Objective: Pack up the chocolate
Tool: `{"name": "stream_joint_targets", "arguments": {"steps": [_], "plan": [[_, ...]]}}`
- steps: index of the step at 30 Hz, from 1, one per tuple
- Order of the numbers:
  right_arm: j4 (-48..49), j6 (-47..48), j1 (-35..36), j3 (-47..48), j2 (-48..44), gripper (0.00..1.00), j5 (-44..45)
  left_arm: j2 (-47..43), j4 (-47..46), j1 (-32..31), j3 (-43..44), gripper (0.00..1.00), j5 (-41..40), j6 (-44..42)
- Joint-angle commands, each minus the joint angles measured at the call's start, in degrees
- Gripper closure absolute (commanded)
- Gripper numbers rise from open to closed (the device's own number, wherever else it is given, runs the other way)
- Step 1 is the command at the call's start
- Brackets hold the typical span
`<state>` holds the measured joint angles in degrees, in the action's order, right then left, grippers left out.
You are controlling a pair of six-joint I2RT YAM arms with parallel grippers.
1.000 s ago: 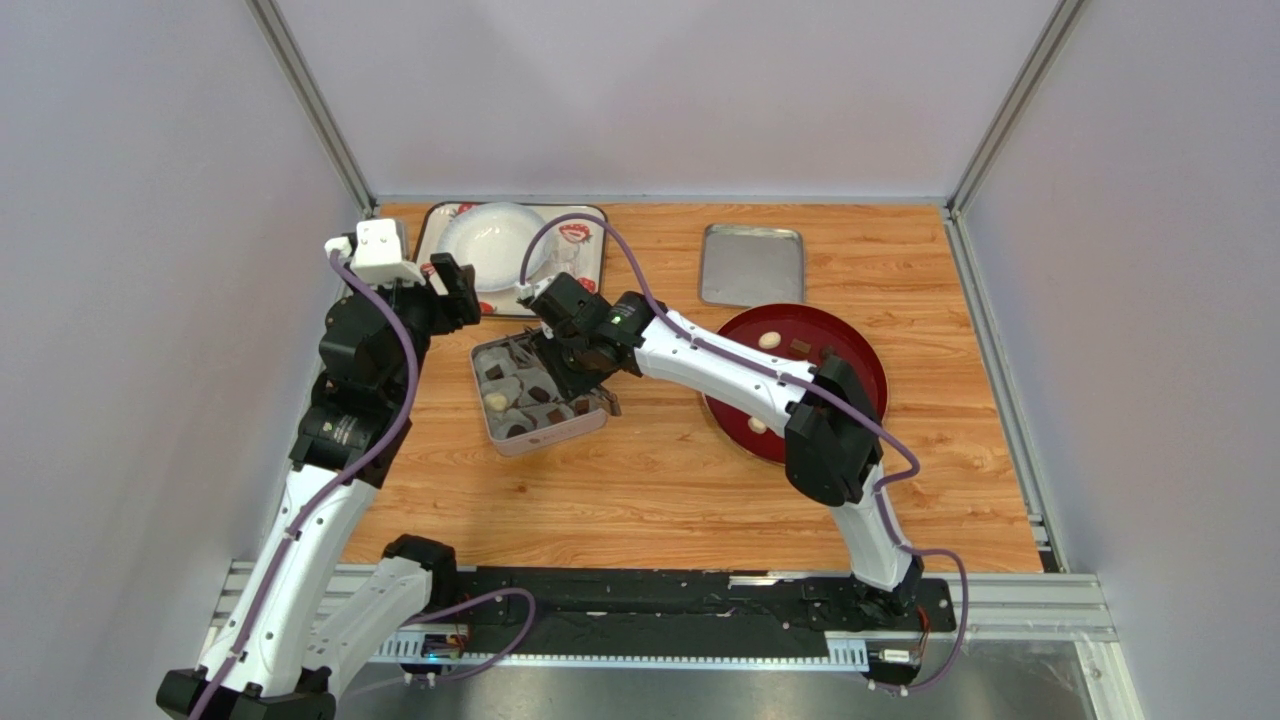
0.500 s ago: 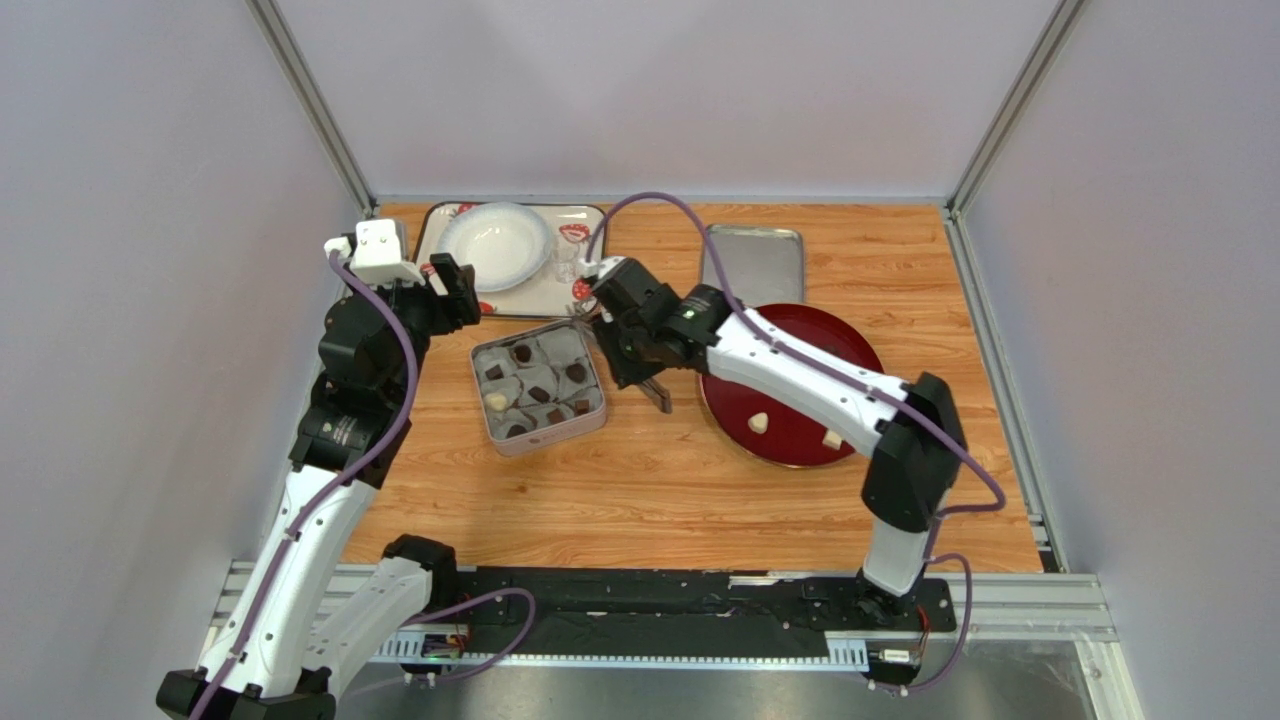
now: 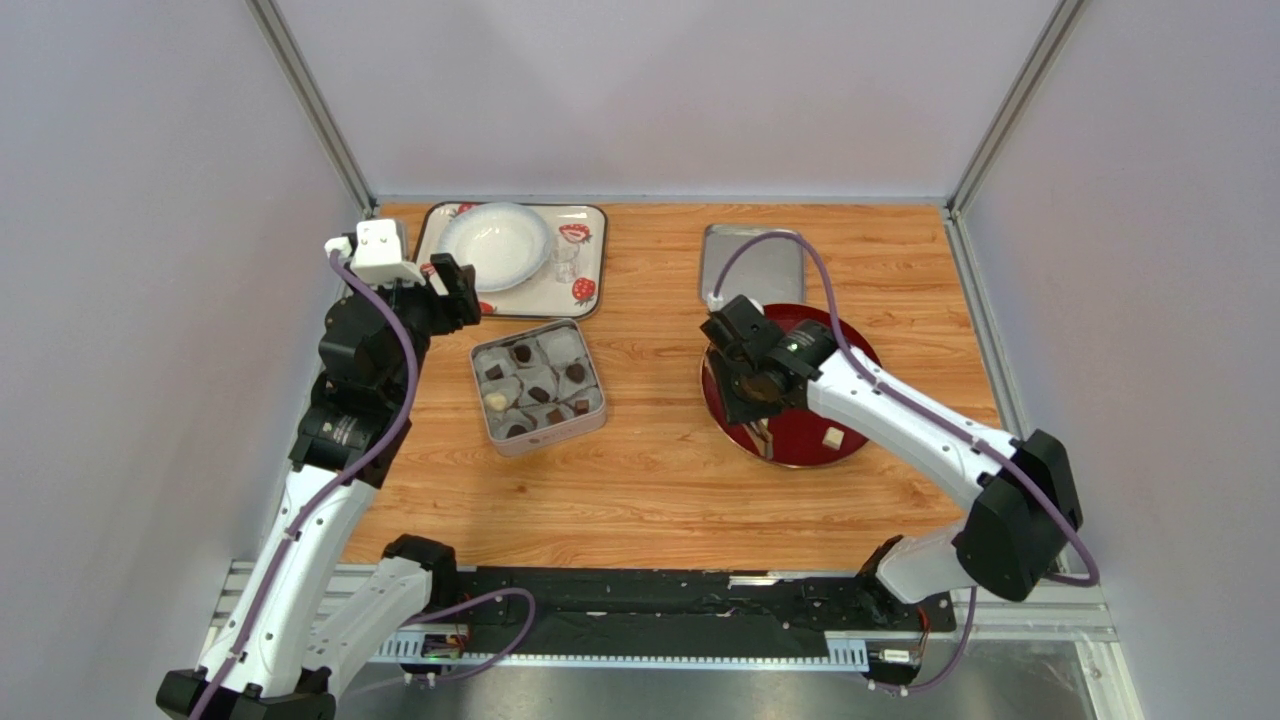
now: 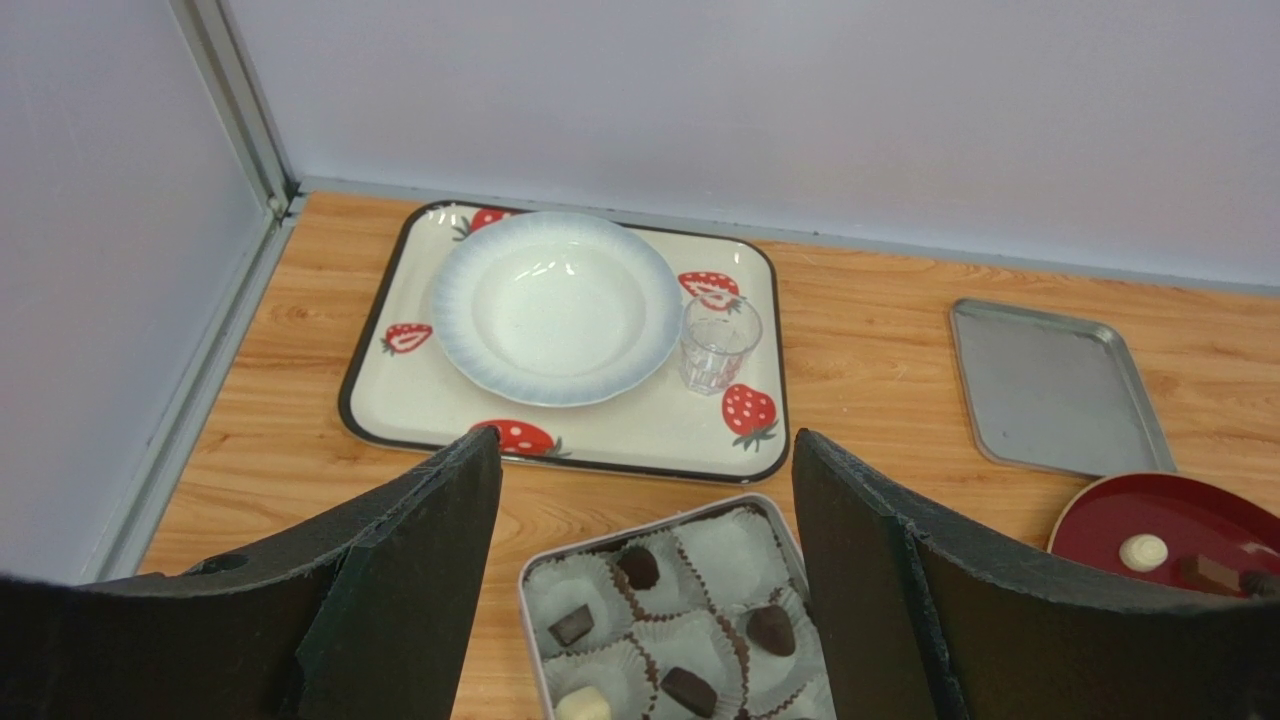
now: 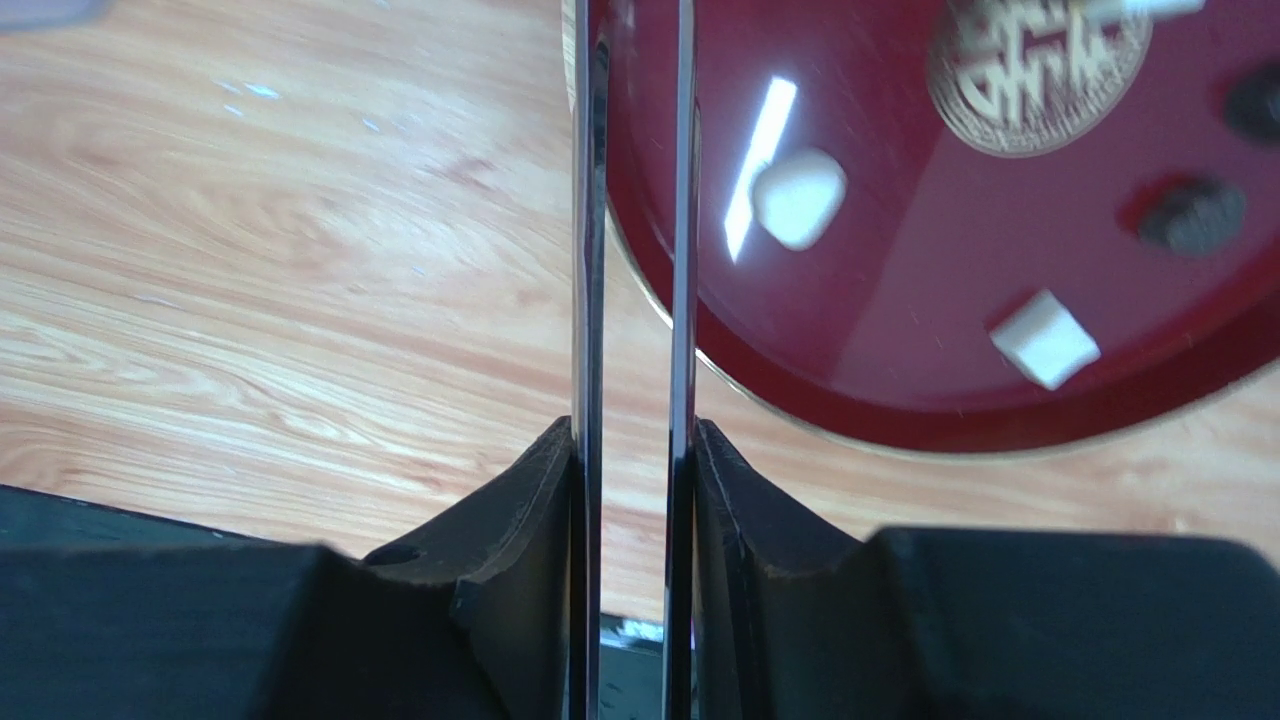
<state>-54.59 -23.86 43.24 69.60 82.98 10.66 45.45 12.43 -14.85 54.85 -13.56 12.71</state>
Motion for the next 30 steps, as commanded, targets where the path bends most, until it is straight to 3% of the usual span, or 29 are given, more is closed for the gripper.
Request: {"name": "stream_joint_targets", "arguments": {"steps": [1, 14, 18, 30], "plan": [[-2.4, -1.9, -2.9, -4.7, -6.6, 0.68, 2.1, 0.1, -0.2, 0.4, 2.5, 0.21, 1.0, 0.4], [0.3, 4.6, -18.5, -9.8, -11.0, 0.64, -2.4, 0.6, -0.1, 0.4, 2.5, 0.21, 1.2, 0.6], [1.5, 6.4, -20.2, -9.0, -10.6, 0.58, -4.2, 0.7, -0.1, 0.4, 2.5, 0.21, 1.2, 0.6], [4.0, 6.5, -22.2, -9.8, -8.1, 0.57, -6.3, 1.0, 0.0, 0.4, 2.6, 0.21, 1.2, 0.4]]}}
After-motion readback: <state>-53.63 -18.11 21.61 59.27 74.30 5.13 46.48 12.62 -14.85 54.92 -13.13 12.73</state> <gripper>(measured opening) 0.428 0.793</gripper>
